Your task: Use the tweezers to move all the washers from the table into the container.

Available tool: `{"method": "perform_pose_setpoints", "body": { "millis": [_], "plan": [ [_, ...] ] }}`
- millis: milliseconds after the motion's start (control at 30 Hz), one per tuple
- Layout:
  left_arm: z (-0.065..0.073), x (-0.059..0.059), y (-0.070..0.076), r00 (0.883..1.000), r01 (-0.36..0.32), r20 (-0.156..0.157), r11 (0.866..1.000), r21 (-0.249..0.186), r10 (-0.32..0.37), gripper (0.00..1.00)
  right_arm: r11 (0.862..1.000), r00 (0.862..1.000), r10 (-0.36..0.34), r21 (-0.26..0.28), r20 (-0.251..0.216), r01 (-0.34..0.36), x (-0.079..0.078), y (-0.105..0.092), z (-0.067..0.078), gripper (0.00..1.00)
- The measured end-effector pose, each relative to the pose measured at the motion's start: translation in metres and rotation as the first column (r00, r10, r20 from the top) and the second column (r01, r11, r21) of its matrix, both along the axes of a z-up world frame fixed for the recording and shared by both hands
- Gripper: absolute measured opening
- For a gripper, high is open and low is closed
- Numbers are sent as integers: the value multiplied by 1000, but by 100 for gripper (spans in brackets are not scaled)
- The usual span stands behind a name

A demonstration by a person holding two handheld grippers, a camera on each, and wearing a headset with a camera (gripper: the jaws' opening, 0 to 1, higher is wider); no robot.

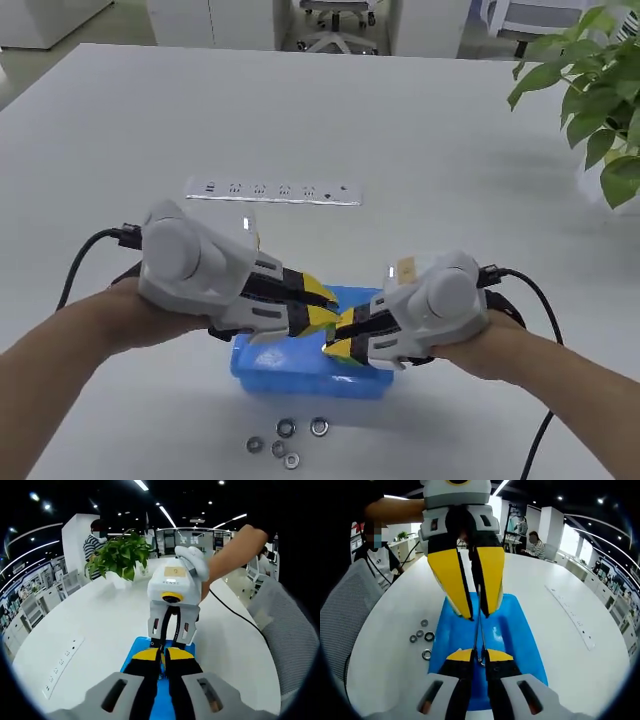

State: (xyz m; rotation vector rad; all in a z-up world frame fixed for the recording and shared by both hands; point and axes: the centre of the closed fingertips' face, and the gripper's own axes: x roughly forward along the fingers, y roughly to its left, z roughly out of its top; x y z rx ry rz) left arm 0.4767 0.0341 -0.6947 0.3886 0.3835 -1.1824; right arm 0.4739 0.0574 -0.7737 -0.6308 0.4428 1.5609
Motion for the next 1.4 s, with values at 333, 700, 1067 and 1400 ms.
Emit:
{"method": "perform_pose_setpoints", "body": {
  "millis": [333, 700, 1067, 1400],
  "plan": [
    [4, -5, -7, 1000, 22, 16, 1000, 6, -23, 6, 1000, 1000, 15, -20, 26, -14, 0, -2, 1, 11],
    [18, -6, -6, 999, 23, 29, 1000, 6, -23, 5, 1000, 999, 3, -6, 44, -3, 0, 0, 14, 13],
    [33, -14, -9, 999, 9, 36, 1000, 1, -9, 5, 1000, 998, -14, 8, 66, 14, -6, -2, 33, 19],
    [46, -19, -8, 999, -7, 33, 1000, -5, 7, 5, 999, 996, -49, 18, 71, 48, -14, -10, 48, 24]
  ]
}}
